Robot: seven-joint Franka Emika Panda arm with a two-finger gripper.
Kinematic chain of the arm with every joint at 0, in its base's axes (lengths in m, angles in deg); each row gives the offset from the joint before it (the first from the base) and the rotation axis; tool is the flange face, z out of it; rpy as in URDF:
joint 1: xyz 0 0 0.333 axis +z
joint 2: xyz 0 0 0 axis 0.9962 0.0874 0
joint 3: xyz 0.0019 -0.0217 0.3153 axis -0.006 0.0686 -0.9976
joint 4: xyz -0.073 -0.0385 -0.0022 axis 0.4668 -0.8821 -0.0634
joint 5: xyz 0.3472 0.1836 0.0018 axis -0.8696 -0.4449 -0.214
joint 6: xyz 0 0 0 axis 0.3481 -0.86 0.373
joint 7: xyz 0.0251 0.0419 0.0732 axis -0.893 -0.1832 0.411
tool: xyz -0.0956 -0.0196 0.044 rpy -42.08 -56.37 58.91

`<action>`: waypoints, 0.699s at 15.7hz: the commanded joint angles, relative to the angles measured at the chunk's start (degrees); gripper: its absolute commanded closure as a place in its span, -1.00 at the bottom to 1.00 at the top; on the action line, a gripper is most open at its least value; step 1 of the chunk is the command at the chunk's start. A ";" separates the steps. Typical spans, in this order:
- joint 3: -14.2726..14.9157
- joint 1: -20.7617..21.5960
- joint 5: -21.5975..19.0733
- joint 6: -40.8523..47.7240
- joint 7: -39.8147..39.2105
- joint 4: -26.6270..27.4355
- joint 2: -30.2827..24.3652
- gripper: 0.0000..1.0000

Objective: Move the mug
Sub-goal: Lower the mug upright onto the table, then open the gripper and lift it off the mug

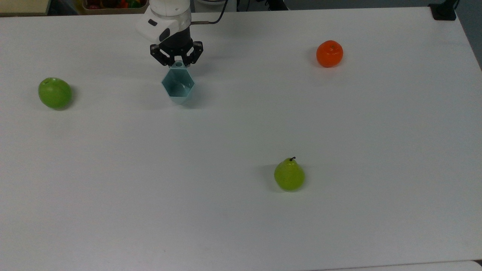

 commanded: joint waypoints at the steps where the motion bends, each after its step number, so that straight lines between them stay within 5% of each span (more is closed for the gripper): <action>1: 0.84 0.72 0.83 1.49 -0.27 0.84 0.60 -0.09; 6: 0.84 0.72 0.75 2.10 -0.01 0.67 0.51 -1.00; 11: 0.84 0.72 0.75 2.46 0.34 0.58 0.25 -1.00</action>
